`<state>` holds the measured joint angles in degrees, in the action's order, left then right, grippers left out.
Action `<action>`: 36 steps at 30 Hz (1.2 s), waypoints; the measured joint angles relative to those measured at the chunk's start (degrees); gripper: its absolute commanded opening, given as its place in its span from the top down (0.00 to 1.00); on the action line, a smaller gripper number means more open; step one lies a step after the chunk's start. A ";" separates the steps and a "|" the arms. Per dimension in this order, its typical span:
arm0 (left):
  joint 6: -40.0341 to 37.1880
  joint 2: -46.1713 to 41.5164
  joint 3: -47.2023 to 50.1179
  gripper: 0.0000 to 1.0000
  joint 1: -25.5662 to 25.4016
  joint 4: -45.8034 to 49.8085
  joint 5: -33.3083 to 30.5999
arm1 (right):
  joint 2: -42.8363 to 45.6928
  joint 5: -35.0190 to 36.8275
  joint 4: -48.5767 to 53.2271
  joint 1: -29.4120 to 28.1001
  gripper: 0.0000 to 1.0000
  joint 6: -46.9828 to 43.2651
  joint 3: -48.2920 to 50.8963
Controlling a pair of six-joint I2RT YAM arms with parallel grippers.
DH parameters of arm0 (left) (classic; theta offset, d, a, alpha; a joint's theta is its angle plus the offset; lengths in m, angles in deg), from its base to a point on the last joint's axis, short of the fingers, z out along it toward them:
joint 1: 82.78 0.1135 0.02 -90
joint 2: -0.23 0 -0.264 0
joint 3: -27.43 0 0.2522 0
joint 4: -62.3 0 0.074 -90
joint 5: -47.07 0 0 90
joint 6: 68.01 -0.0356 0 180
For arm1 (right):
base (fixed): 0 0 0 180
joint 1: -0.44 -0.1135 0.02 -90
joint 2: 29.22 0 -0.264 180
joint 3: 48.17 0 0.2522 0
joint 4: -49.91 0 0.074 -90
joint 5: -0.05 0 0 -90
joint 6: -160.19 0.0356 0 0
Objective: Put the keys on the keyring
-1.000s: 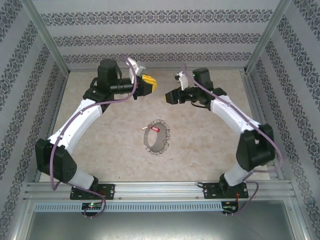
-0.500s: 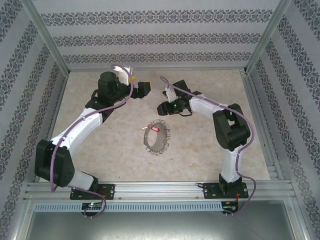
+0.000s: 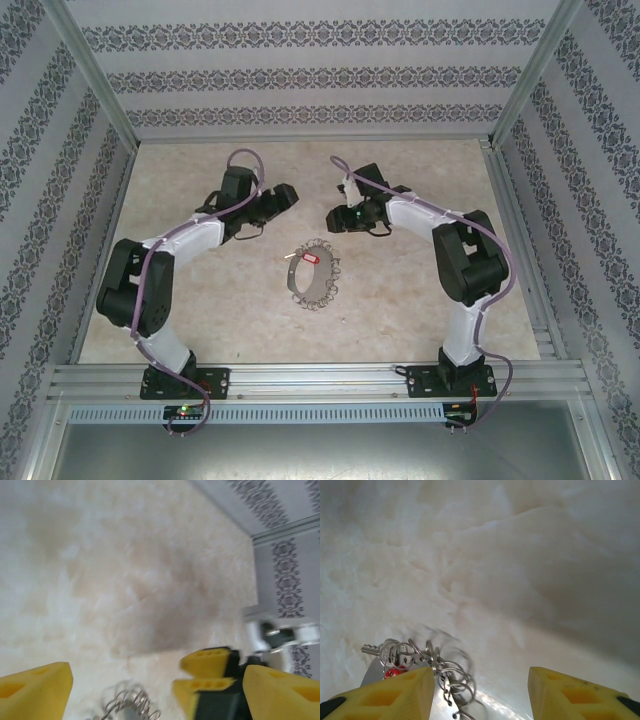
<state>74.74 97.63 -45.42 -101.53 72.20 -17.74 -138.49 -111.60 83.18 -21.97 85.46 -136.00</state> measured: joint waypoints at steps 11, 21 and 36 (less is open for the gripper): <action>14.19 3.63 0.98 0.55 -7.34 0.98 -5.86 | 3.28 0.44 -3.37 1.57 0.48 1.14 4.28; 16.33 4.76 -3.30 0.57 -9.53 9.29 -11.89 | 4.76 -0.02 -5.73 3.50 0.48 1.14 6.01; 17.20 7.21 -6.19 0.65 -11.50 17.29 -16.24 | 4.76 -0.94 -7.32 3.96 0.48 1.36 6.97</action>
<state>91.95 104.85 -51.61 -113.02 89.49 -33.98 -133.73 -112.54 75.86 -18.02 86.82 -129.02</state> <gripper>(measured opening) 0.357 0.520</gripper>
